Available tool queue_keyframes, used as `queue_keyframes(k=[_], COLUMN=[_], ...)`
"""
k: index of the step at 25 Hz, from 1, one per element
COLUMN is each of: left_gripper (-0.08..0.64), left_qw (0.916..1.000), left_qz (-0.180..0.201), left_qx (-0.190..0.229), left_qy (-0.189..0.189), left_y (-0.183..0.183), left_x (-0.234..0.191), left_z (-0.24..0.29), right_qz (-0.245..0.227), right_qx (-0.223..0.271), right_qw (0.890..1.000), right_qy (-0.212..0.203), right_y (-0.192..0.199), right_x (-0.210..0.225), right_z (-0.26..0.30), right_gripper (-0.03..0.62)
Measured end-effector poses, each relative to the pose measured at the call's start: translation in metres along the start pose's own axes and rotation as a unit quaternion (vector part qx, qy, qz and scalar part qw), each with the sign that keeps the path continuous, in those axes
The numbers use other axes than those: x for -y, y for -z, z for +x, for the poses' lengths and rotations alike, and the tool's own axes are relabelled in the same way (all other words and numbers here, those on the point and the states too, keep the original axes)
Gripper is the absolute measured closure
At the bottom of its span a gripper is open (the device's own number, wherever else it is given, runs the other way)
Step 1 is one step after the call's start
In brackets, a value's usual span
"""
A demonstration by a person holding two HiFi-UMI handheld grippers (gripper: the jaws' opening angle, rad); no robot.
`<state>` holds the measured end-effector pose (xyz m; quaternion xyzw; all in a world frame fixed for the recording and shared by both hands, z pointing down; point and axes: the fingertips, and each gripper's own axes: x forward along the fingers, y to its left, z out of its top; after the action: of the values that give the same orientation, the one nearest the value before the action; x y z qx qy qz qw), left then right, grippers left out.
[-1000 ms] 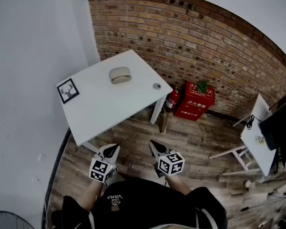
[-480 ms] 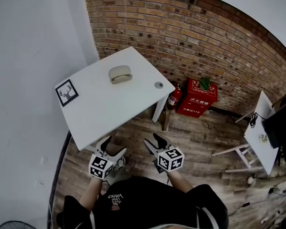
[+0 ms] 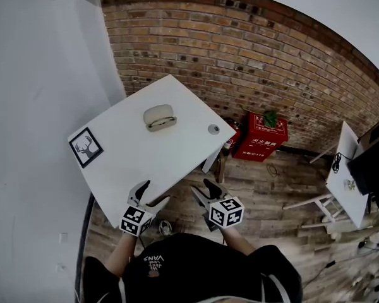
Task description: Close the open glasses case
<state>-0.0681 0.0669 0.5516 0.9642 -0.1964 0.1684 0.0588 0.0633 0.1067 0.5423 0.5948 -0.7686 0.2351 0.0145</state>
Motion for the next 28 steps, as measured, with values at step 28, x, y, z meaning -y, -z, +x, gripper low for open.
queue_keyframes(k=[28], left_gripper=[0.183], left_qw=[0.9989], left_qz=[-0.041], left_qx=[0.016], left_qy=[-0.015], left_y=[-0.029], left_x=[-0.177], left_z=[0.067], right_qz=[0.004], right_qx=[-0.021], right_qw=[1.0], right_qy=[0.011], right_y=[-0.061], right_x=[0.065], right_z=[0.173], right_gripper=[0.373])
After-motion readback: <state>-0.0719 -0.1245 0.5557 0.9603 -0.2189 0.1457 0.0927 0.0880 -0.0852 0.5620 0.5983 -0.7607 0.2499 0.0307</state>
